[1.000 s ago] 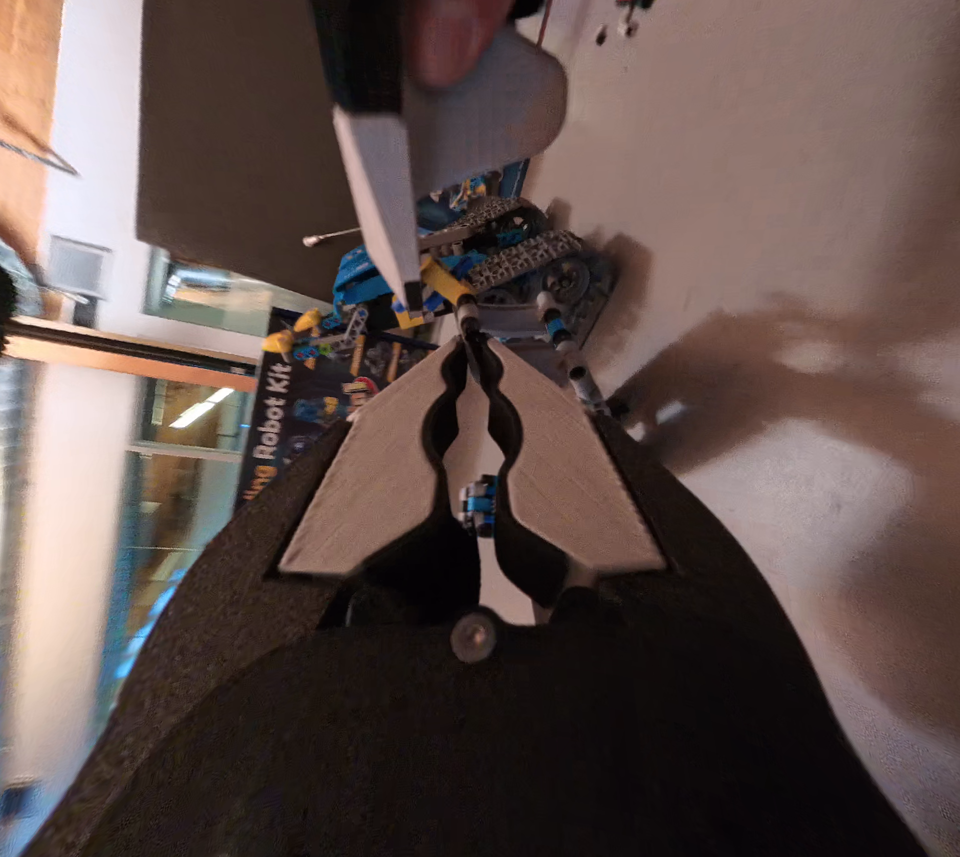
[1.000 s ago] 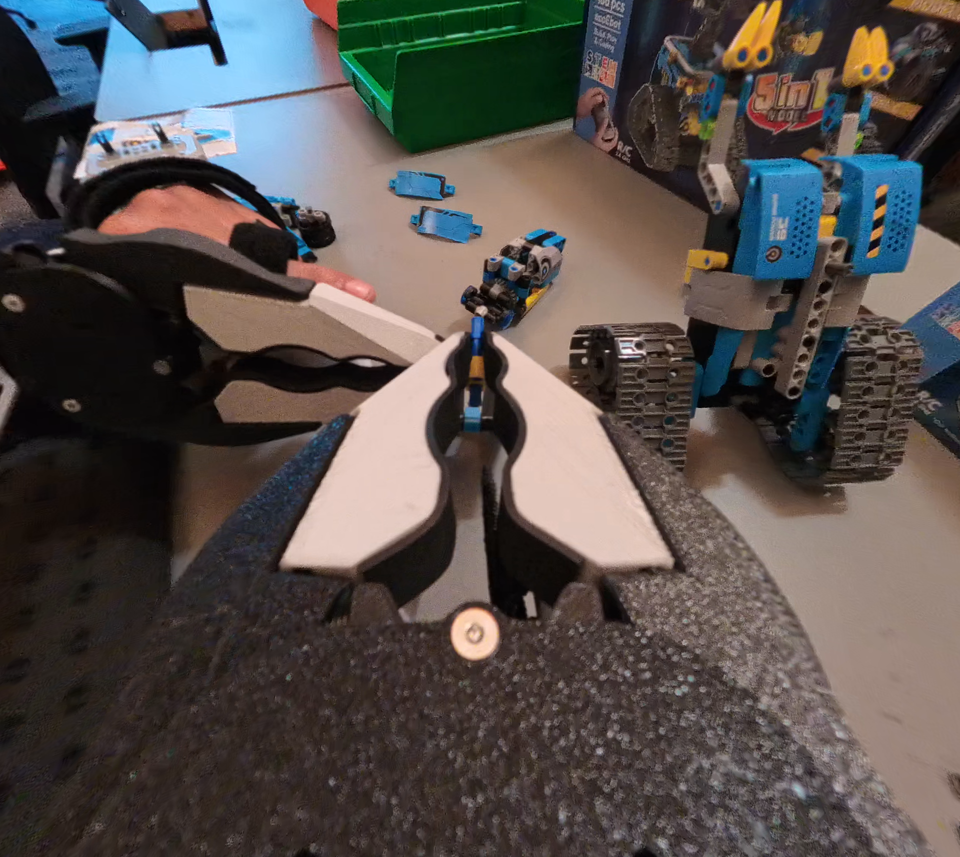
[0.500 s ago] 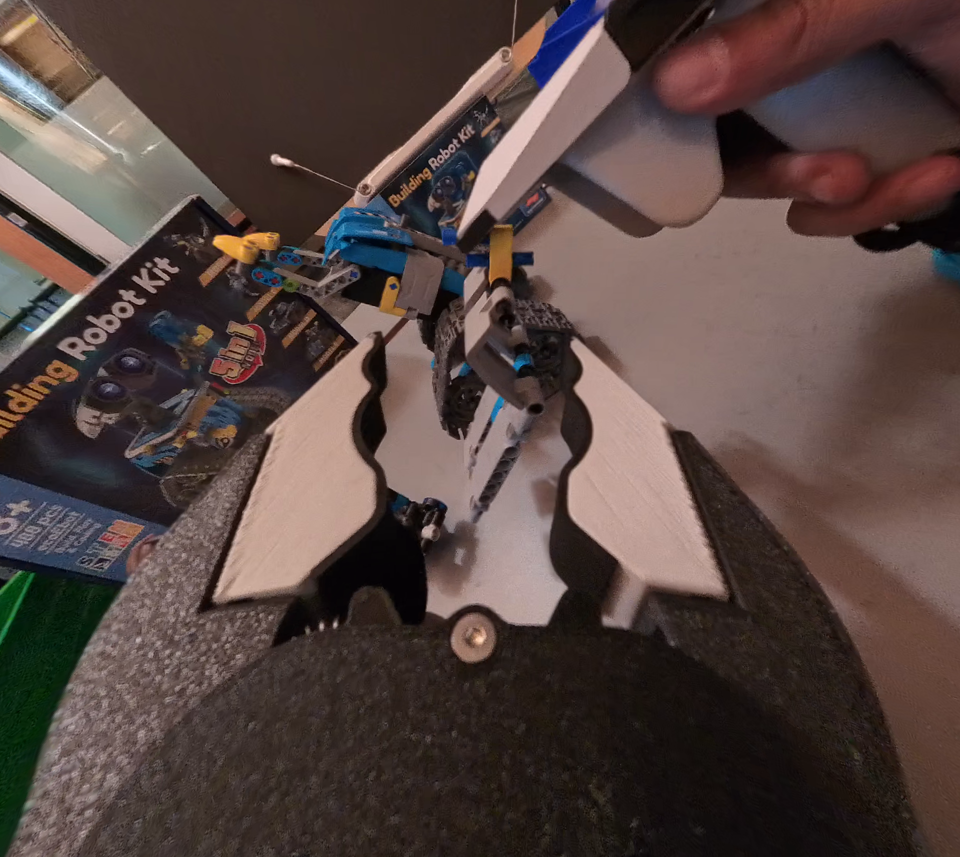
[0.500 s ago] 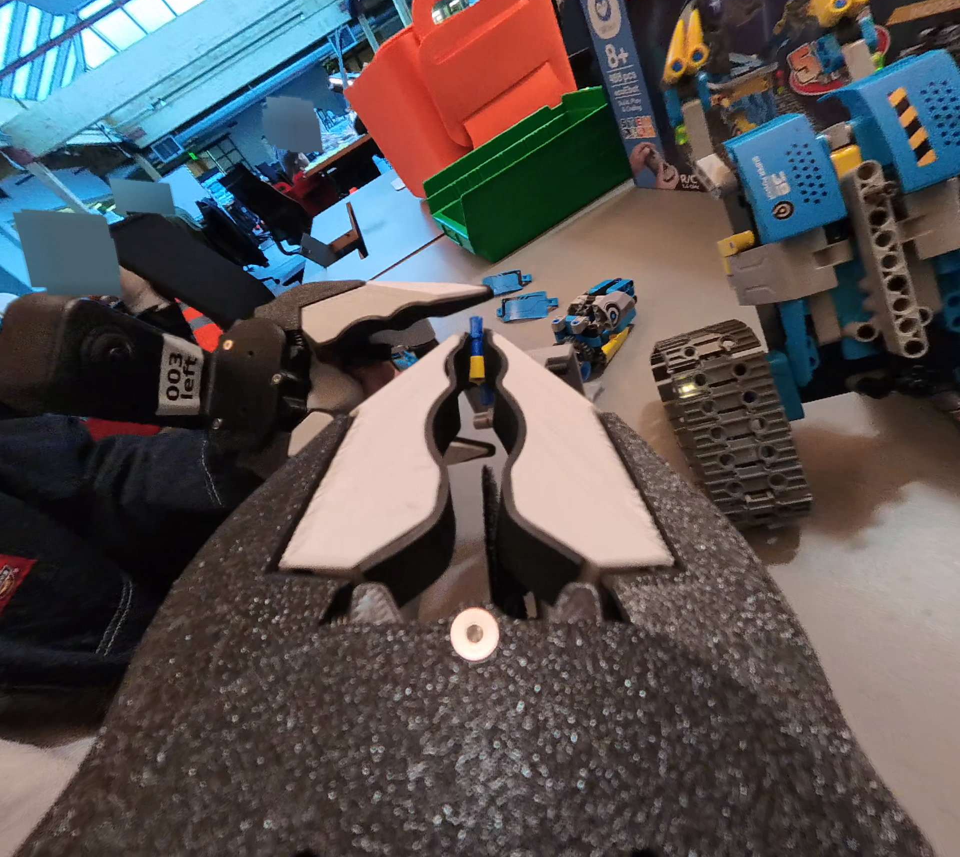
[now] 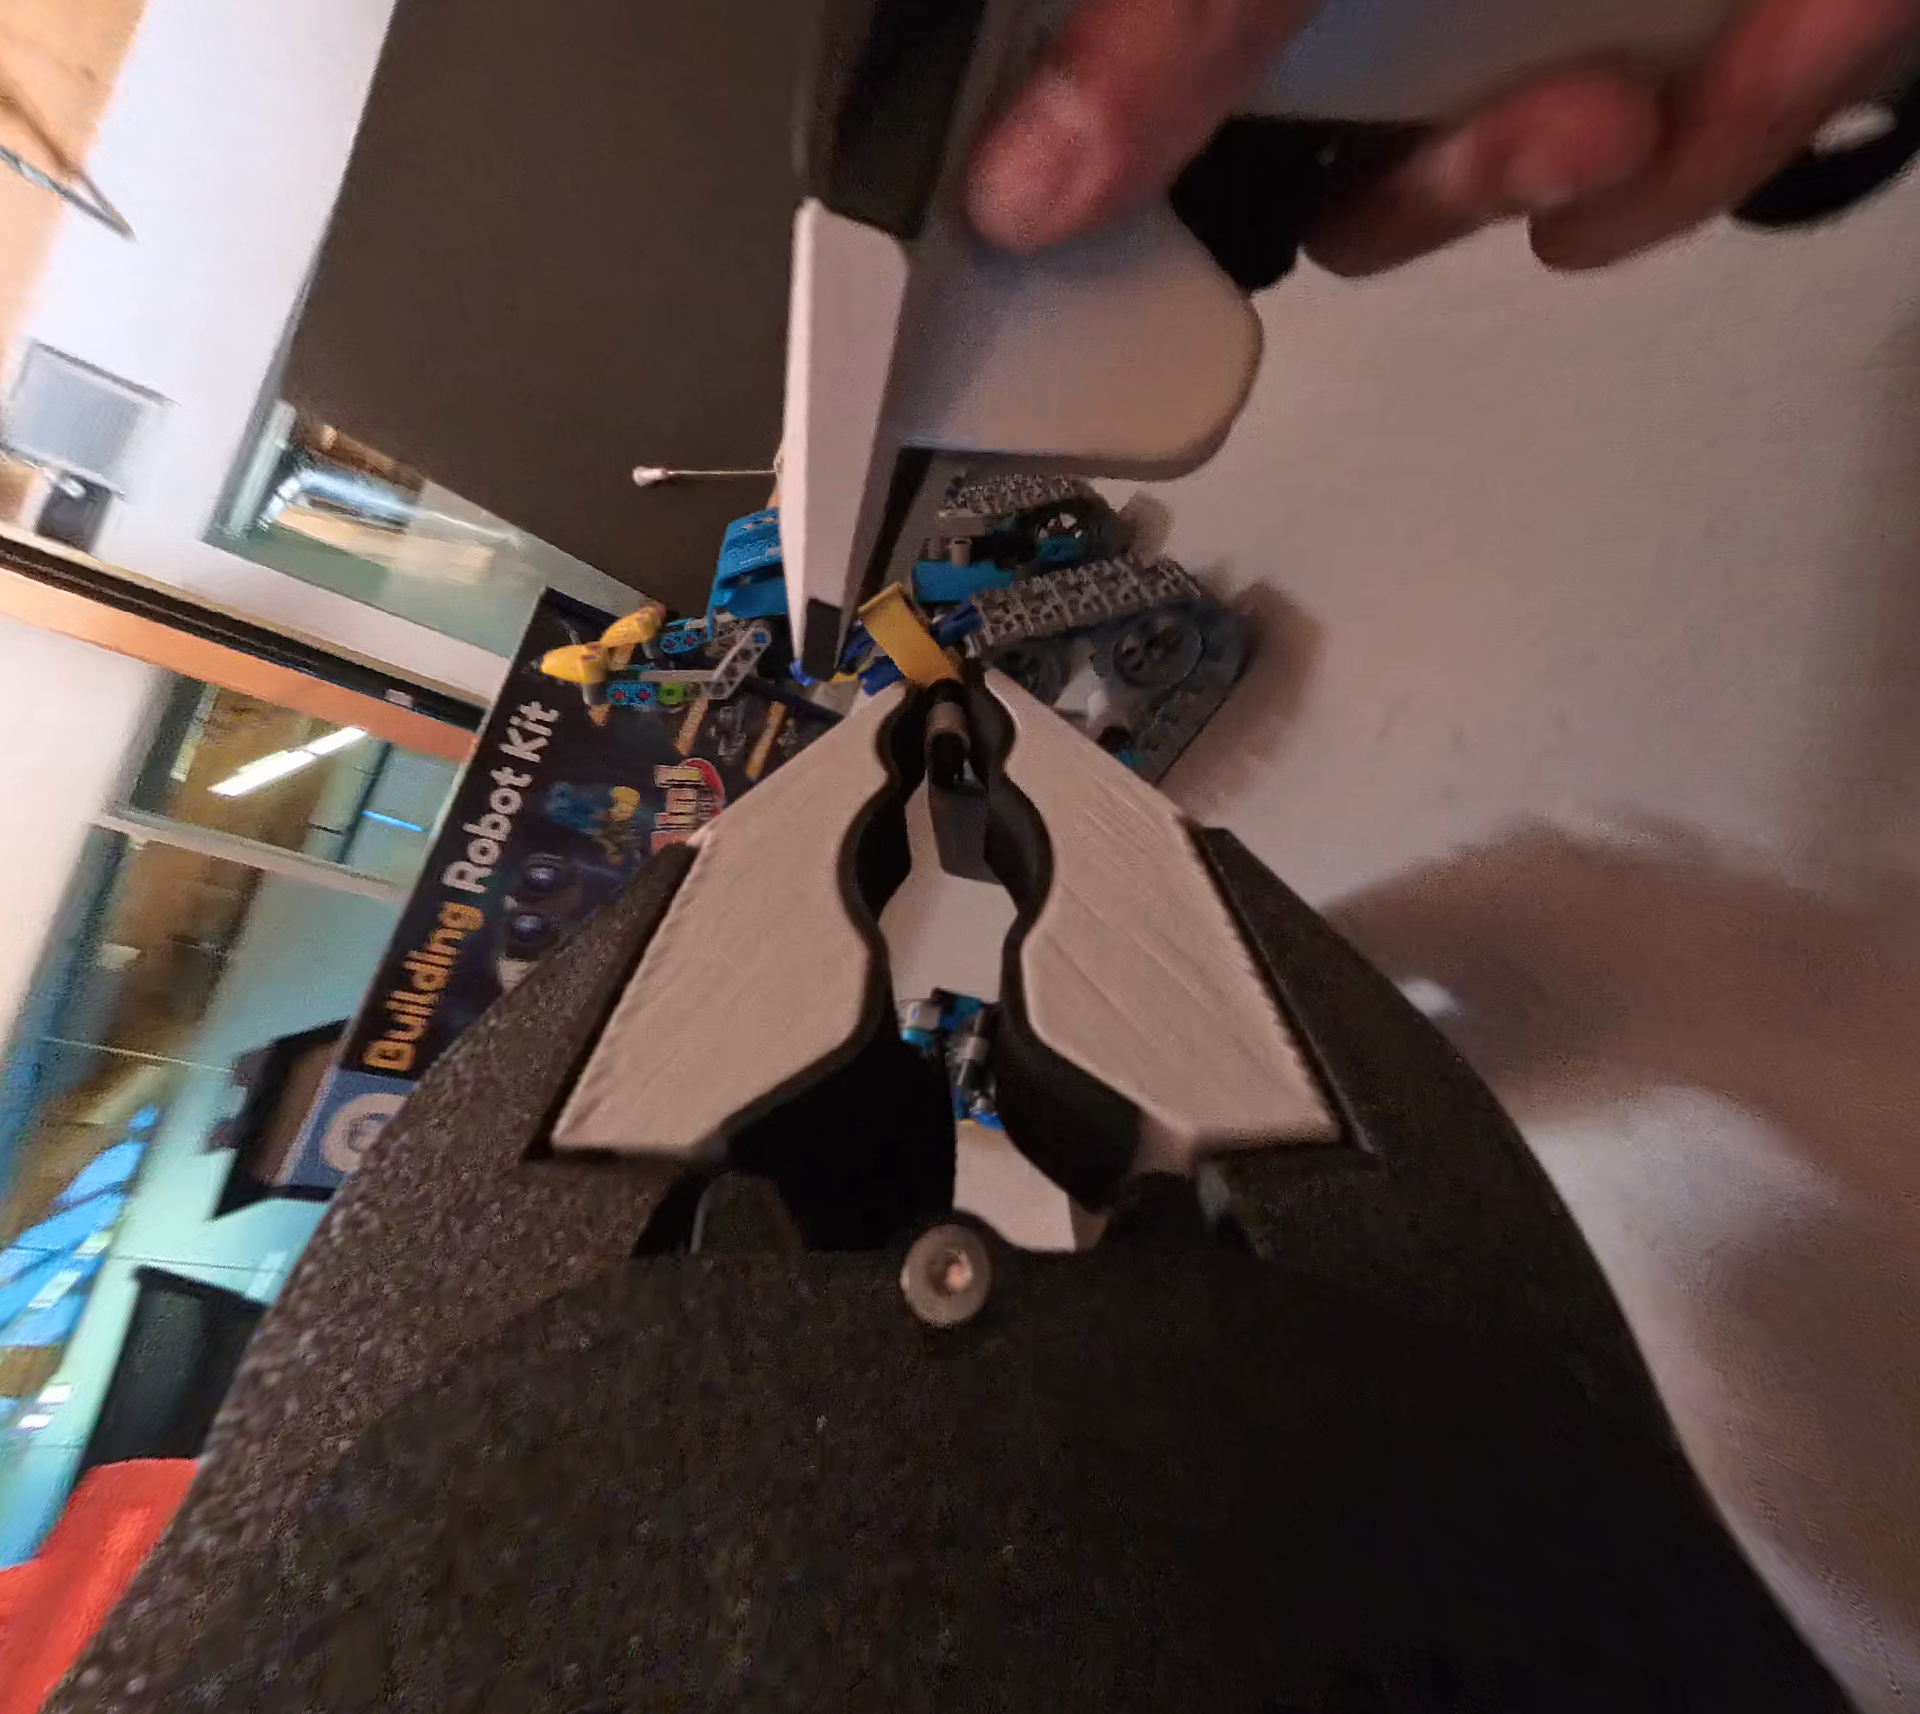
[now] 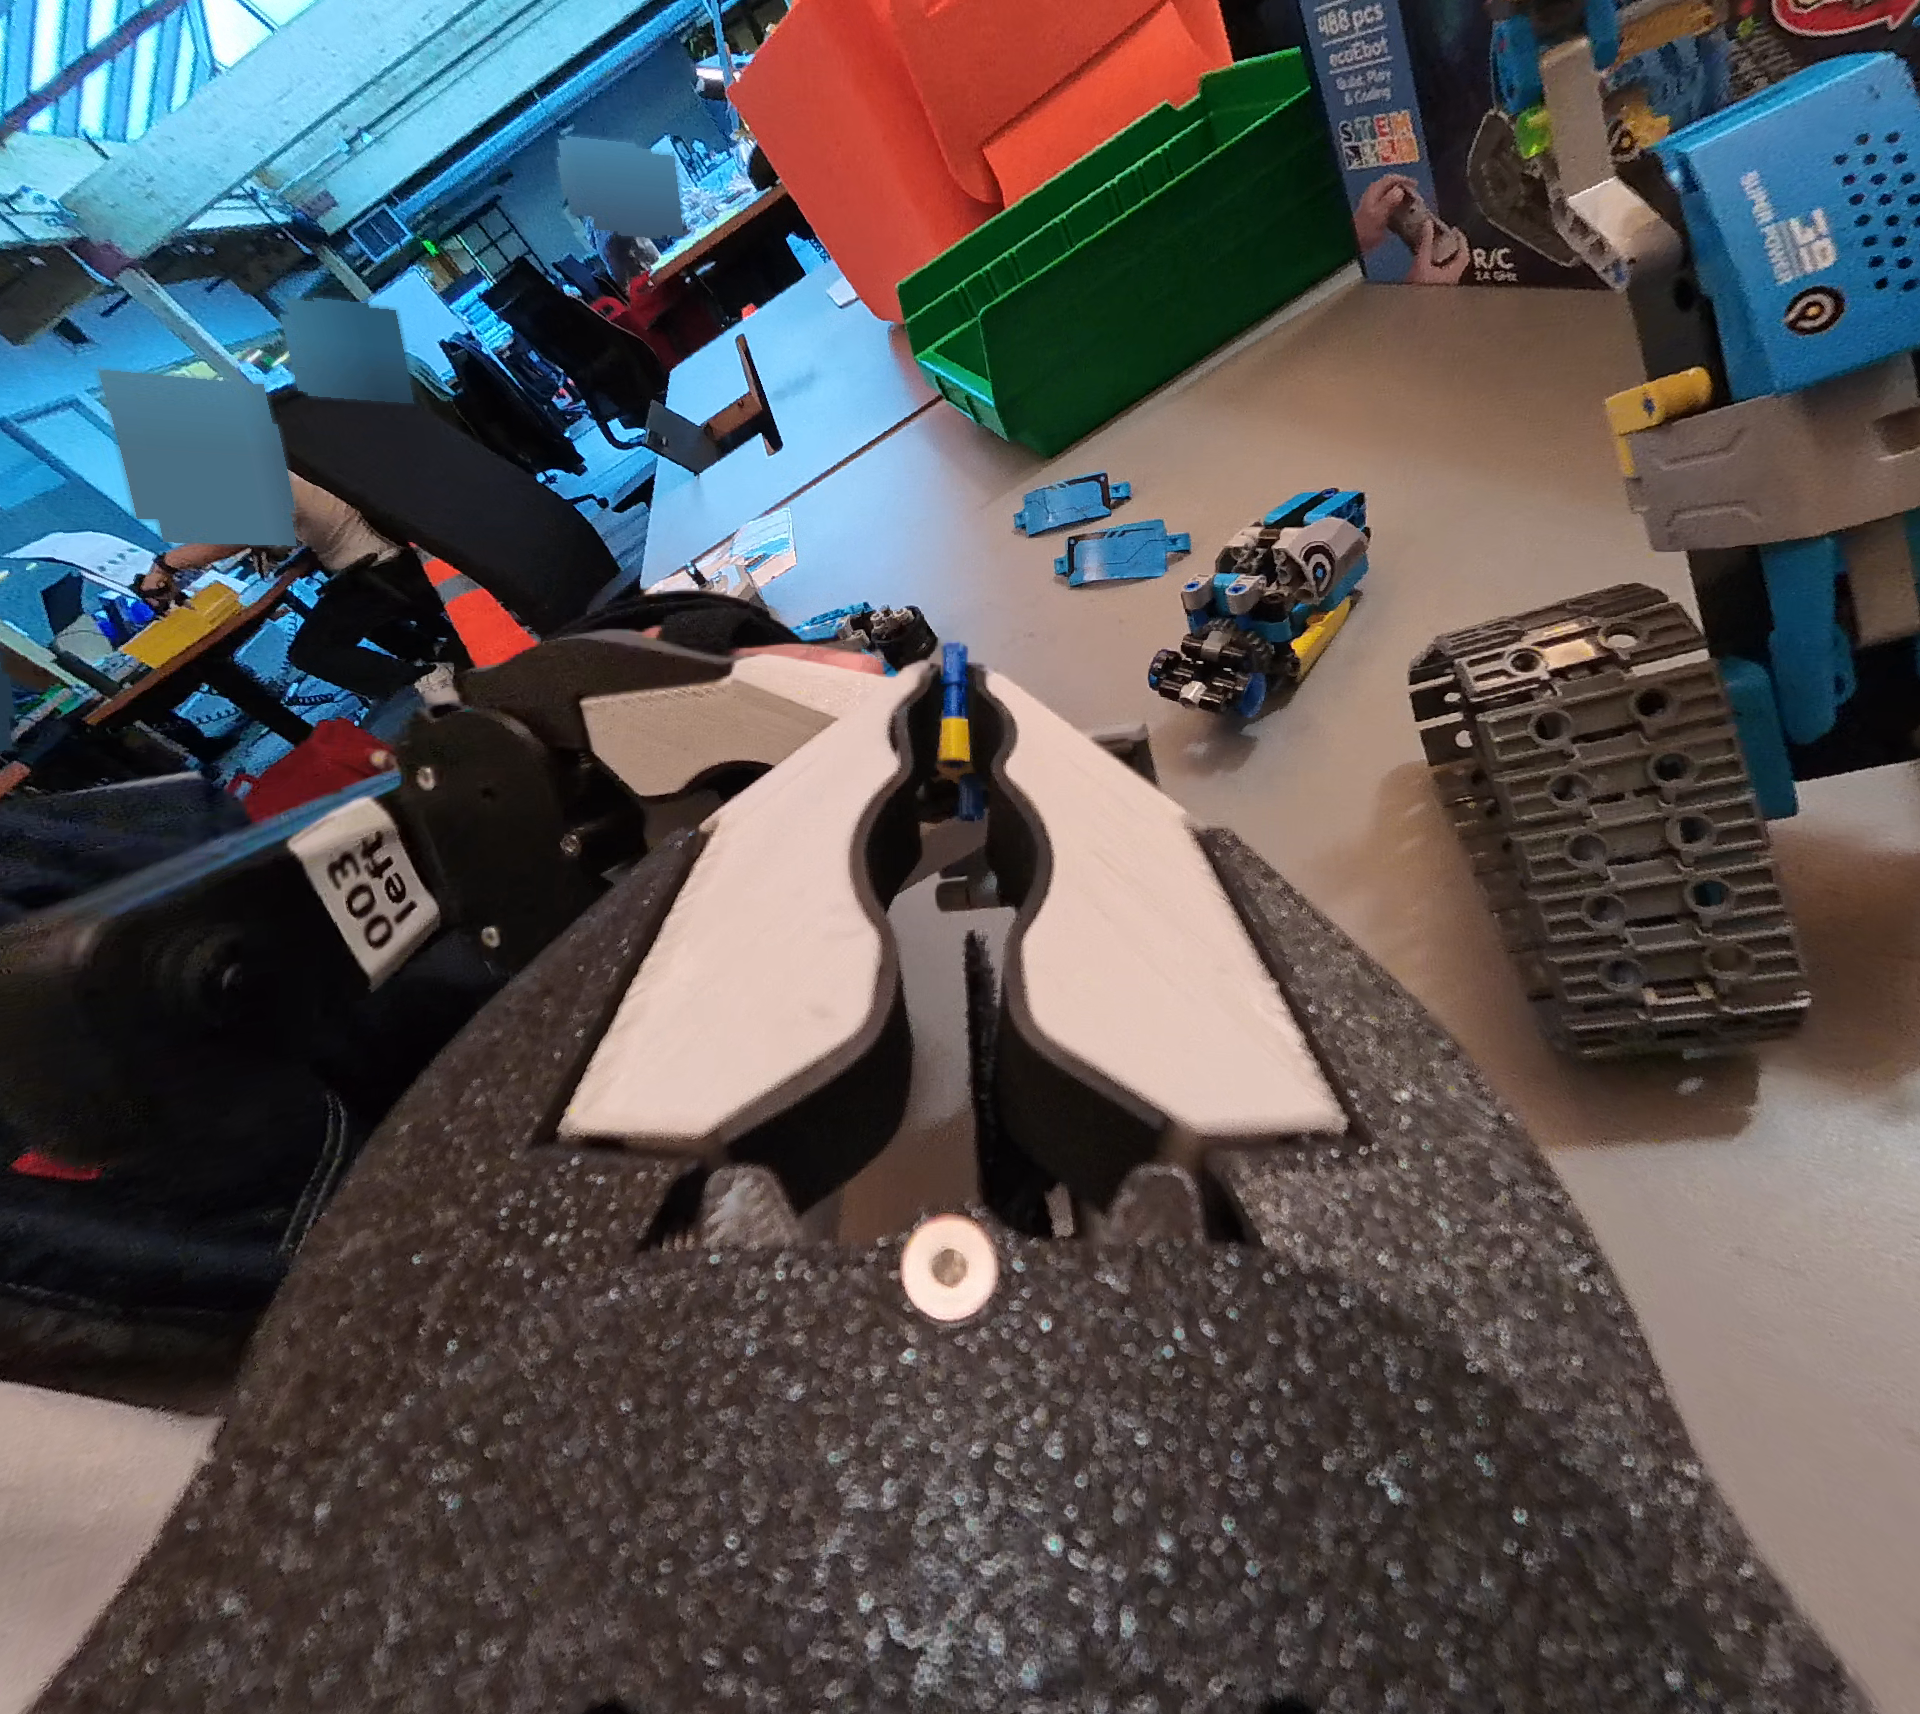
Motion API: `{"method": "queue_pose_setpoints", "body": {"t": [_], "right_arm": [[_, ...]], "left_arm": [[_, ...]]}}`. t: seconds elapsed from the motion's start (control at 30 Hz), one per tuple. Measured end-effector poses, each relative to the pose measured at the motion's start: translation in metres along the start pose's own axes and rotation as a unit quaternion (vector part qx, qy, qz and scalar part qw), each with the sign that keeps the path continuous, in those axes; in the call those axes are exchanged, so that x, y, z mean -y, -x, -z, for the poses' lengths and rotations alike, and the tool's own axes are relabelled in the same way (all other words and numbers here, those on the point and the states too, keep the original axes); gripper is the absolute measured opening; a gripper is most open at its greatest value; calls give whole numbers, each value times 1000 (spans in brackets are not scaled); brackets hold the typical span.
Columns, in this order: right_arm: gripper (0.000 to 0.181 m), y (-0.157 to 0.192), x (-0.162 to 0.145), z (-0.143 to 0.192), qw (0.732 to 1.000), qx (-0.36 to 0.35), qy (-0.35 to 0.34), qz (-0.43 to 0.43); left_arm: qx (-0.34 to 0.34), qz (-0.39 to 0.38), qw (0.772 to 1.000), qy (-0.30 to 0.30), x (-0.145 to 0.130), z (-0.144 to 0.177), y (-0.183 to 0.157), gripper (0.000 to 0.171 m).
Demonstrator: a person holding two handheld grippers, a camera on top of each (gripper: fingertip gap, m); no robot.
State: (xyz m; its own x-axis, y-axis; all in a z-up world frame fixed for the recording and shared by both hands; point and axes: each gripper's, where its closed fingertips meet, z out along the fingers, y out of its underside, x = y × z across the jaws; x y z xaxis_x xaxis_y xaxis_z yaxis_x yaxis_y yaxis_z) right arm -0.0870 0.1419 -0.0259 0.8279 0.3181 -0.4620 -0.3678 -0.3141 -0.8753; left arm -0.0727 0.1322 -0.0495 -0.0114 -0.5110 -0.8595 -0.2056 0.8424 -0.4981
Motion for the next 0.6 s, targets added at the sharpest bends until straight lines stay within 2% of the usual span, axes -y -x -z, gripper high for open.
{"method": "queue_pose_setpoints", "body": {"t": [0.1,0.13,0.17,0.2,0.23,0.27,0.33,0.4,0.47,0.53,0.6], "right_arm": [[1,1,-1,1,1000,2,7,6],[2,3,2,2,1000,14,-2,1],[2,13,20,6,997,52,-49,-17],[1,20,29,9,995,75,-58,-25],[2,13,29,10,998,49,-45,-5],[2,6,32,16,998,27,-46,15],[2,3,44,33,995,51,-79,-14],[3,-16,49,49,993,46,-96,-51],[3,-44,48,68,995,-10,-84,-53],[3,-96,34,106,986,-167,-30,-8],[4,-145,6,164,949,-309,66,9]], "left_arm": [[13,-50,999,9,0,1,-1,4],[-15,-74,997,-4,4,2,-14,4],[-63,-117,991,-27,13,4,-43,4],[-68,-184,980,-36,21,6,-64,4],[-34,-226,973,-40,31,8,-64,4],[-6,-188,981,-47,40,9,-47,4],[-12,-51,998,-45,35,9,-20,4],[-29,-30,998,-39,23,7,-23,5],[-32,-24,999,-35,23,5,-25,5],[-36,7,998,-44,25,6,-22,5],[-46,49,997,-48,23,6,-17,5]]}}
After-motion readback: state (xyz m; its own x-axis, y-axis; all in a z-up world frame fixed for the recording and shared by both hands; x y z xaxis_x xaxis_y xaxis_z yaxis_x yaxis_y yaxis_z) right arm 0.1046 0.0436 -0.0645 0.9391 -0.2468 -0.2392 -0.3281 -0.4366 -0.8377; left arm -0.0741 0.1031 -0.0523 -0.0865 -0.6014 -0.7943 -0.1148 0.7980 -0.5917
